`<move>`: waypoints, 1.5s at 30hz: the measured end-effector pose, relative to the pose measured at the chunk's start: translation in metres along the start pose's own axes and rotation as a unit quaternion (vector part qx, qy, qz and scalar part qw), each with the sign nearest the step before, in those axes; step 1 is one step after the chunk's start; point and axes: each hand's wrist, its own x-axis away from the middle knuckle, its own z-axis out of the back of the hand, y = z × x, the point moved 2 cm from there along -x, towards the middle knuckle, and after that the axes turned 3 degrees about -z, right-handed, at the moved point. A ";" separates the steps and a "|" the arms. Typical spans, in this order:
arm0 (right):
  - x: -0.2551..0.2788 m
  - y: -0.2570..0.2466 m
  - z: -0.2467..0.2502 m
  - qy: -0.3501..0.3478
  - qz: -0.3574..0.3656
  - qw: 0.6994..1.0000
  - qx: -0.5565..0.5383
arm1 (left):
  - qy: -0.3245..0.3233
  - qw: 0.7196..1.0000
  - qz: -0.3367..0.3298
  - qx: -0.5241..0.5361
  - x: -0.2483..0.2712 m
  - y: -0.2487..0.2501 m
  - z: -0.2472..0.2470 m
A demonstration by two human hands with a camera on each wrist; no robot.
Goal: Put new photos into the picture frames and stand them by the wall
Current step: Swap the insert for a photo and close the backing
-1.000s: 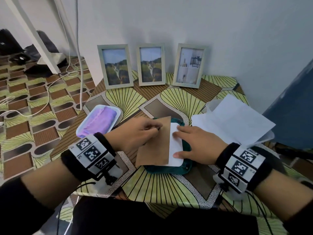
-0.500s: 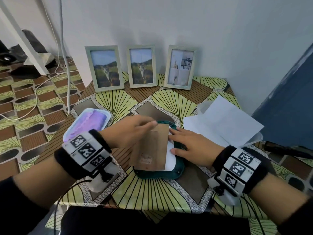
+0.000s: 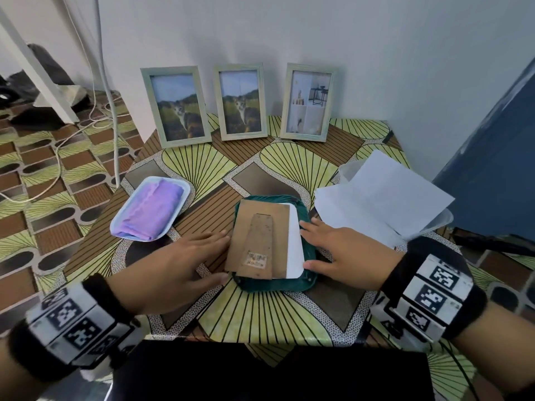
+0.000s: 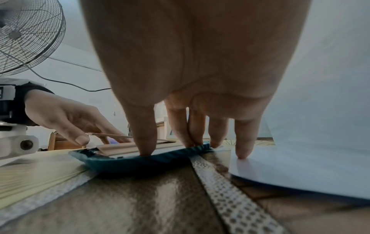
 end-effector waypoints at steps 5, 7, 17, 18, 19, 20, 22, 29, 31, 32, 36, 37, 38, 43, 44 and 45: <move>0.000 -0.001 -0.002 -0.004 -0.005 1.000 0.003 | 0.015 1.000 0.012 -0.014 -0.004 0.006 -0.008; 0.001 -0.001 -0.002 -0.010 -0.002 1.000 0.000 | 0.021 1.000 0.012 -0.016 -0.004 0.008 -0.010; 0.002 0.000 0.001 -0.016 0.000 1.000 -0.013 | 0.034 0.989 0.057 -0.131 -0.009 0.024 -0.012; 0.001 0.000 0.001 -0.016 -0.001 1.000 -0.011 | 0.033 0.988 0.055 -0.142 -0.011 0.026 -0.010; 0.001 0.000 0.001 -0.017 -0.002 1.000 -0.007 | 0.033 0.987 0.054 -0.150 -0.013 0.028 -0.007; 0.001 0.000 0.001 -0.019 -0.002 1.000 -0.003 | 0.031 0.986 0.053 -0.156 -0.015 0.031 -0.004; 0.000 0.000 0.001 -0.024 -0.003 1.000 0.005 | 0.018 0.984 0.053 -0.171 -0.019 0.036 0.001; -0.002 0.000 -0.002 -0.022 -0.005 1.000 0.018 | 0.001 0.976 0.037 -0.217 -0.027 0.044 0.001; -0.002 0.000 -0.002 -0.022 -0.006 1.000 0.014 | -0.001 0.977 0.033 -0.212 -0.028 0.044 0.000; -0.002 0.000 -0.002 -0.022 -0.005 1.000 0.013 | -0.004 0.977 0.031 -0.209 -0.028 0.043 -0.001; -0.001 0.000 -0.002 -0.020 -0.002 1.000 0.005 | 0.000 0.981 0.019 -0.191 -0.025 0.040 -0.002; -0.001 0.000 -0.002 -0.019 -0.002 1.000 0.001 | 0.001 0.982 0.020 -0.190 -0.025 0.040 -0.002; -0.001 0.000 -0.001 -0.016 -0.003 1.000 -0.004 | 0.002 0.981 0.021 -0.192 -0.025 0.039 -0.003; -0.001 0.000 0.001 -0.007 -0.006 1.000 -0.025 | 0.014 0.982 0.020 -0.187 -0.027 0.038 -0.005; -0.001 0.000 0.001 -0.006 -0.007 1.000 -0.030 | 0.015 0.982 0.021 -0.186 -0.027 0.038 -0.005; -0.001 -0.001 0.001 -0.005 -0.008 0.999 -0.032 | 0.017 0.982 0.023 -0.186 -0.027 0.037 -0.006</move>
